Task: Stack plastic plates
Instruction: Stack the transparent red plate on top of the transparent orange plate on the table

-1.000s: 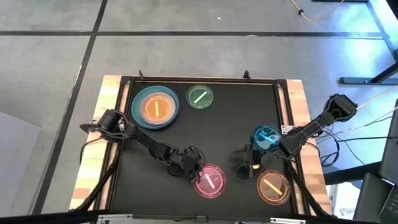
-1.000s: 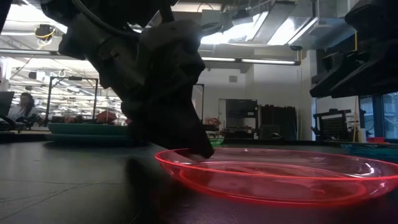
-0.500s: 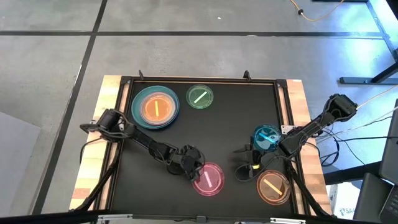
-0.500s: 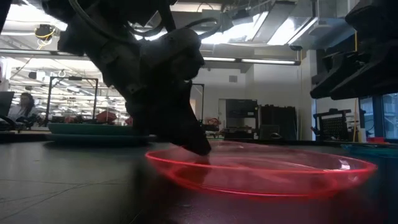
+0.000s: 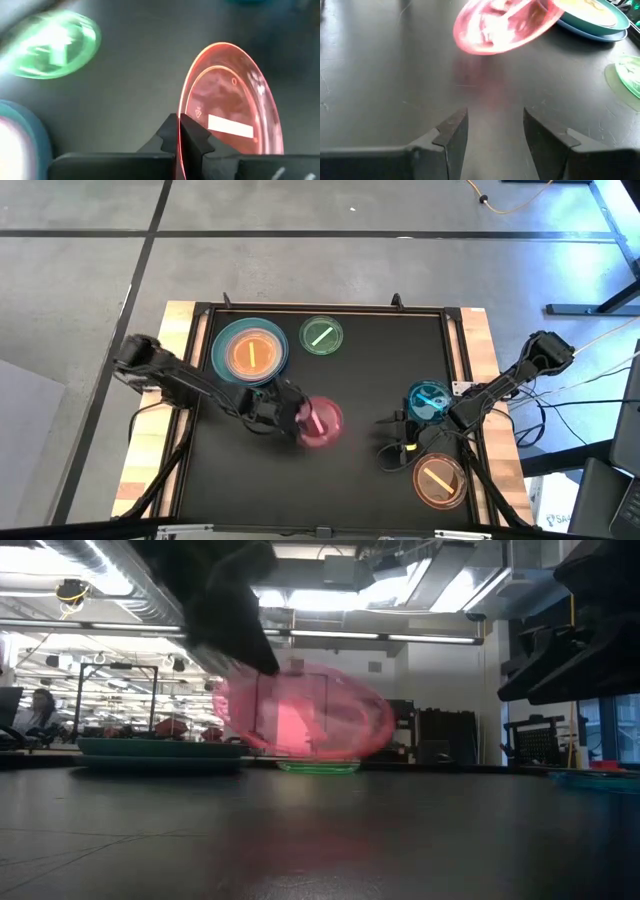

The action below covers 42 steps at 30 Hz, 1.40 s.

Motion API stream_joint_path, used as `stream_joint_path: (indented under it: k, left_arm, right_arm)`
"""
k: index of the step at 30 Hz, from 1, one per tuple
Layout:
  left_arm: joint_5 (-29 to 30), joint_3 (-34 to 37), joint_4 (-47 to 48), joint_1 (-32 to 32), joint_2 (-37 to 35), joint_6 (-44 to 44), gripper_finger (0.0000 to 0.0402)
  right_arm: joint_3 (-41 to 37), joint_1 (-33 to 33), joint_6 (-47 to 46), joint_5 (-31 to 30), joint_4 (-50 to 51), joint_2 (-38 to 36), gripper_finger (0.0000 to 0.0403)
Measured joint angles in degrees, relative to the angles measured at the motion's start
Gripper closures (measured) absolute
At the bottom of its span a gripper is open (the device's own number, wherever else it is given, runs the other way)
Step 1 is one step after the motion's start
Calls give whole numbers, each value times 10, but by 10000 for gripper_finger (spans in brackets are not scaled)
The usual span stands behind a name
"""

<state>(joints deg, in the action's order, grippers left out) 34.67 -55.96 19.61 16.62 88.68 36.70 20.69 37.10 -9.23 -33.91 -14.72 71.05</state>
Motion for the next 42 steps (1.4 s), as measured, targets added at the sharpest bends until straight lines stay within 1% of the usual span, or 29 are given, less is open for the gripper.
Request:
stream_joint_path:
  k: [6, 11, 17, 22, 28, 32, 37, 39, 42]
  left_arm:
    - [74, 0, 135, -26, -83, 5, 400]
    - [94, 0, 223, -64, -137, 11, 400]
    - [141, 0, 328, -123, -180, 41, 399]
    - [143, 0, 399, -184, -187, 51, 399]
    - [143, 13, 416, -251, -187, 47, 399]
    - [120, 40, 417, -282, -187, 34, 399]
    - [85, 80, 393, -310, -186, 32, 399]
    - [74, 91, 392, -319, -186, 32, 393]
    - [60, 98, 391, -330, -186, 16, 367]
  right_arm:
    - [0, 0, -6, 0, 4, 0, 219]
    - [0, 0, -6, 0, 5, 0, 219]
    - [0, 0, -9, -5, 13, 0, 219]
    - [0, 0, -10, -5, 13, 0, 219]
    - [0, 0, -12, -12, 13, 0, 219]
    - [0, 0, -12, -12, 13, 0, 219]
    - [0, 0, -12, -12, 13, 0, 219]
    - [0, 0, -12, -13, 13, 0, 219]
    - [0, 0, -12, -13, 13, 0, 219]
